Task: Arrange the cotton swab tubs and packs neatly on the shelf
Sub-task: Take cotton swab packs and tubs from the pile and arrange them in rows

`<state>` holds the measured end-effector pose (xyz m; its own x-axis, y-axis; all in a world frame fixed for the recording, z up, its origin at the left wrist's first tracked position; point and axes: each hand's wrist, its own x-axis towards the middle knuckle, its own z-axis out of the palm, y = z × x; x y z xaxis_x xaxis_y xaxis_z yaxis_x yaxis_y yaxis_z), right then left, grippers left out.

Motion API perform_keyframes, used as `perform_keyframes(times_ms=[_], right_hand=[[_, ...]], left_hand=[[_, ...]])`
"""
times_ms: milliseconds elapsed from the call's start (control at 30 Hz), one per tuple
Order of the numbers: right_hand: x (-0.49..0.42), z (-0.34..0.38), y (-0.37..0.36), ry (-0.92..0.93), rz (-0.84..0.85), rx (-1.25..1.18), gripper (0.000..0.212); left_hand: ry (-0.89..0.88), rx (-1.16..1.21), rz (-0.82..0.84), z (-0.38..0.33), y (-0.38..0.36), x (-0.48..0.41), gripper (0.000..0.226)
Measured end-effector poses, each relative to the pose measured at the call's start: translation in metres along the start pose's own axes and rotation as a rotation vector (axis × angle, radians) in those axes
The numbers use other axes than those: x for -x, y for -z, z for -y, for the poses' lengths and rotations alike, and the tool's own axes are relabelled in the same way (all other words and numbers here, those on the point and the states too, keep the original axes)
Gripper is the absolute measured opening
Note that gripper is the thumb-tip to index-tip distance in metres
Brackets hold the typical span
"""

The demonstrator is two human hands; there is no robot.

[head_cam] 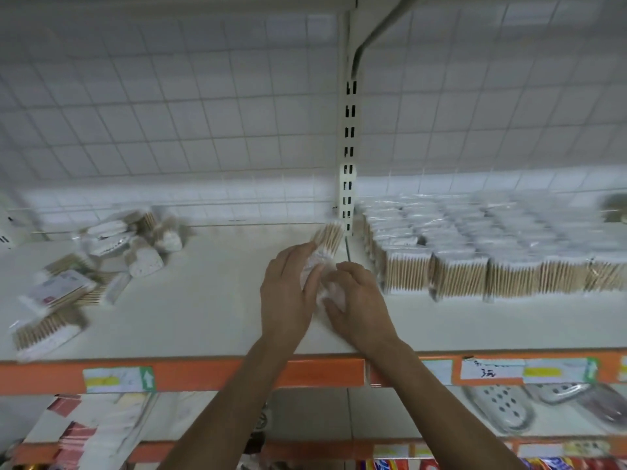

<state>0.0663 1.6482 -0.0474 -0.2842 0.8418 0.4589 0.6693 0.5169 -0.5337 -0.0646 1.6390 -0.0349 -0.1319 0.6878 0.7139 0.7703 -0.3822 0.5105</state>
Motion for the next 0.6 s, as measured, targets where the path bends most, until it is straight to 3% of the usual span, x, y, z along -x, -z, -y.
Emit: perform_keyframes(times_ms=[133,267,433,600], right_hand=[[-0.004,-0.003,0.032,-0.097,-0.22,-0.301,0.023],[-0.011,-0.006,0.066,-0.311,-0.2,-0.73,0.024],[-0.01,-0.029,0.082,-0.354,-0.219,-0.583,0.043],[-0.001,-0.049,0.092,-0.312,-0.236,-0.529,0.029]], left_hand=[[-0.078,0.016,-0.073,-0.016,-0.011,0.005,0.032],[-0.181,-0.039,-0.111,-0.026,-0.026,0.011,0.03],[-0.205,0.121,-0.09,-0.047,-0.044,0.016,0.024],[0.144,0.349,0.025,-0.075,-0.05,0.012,0.038]])
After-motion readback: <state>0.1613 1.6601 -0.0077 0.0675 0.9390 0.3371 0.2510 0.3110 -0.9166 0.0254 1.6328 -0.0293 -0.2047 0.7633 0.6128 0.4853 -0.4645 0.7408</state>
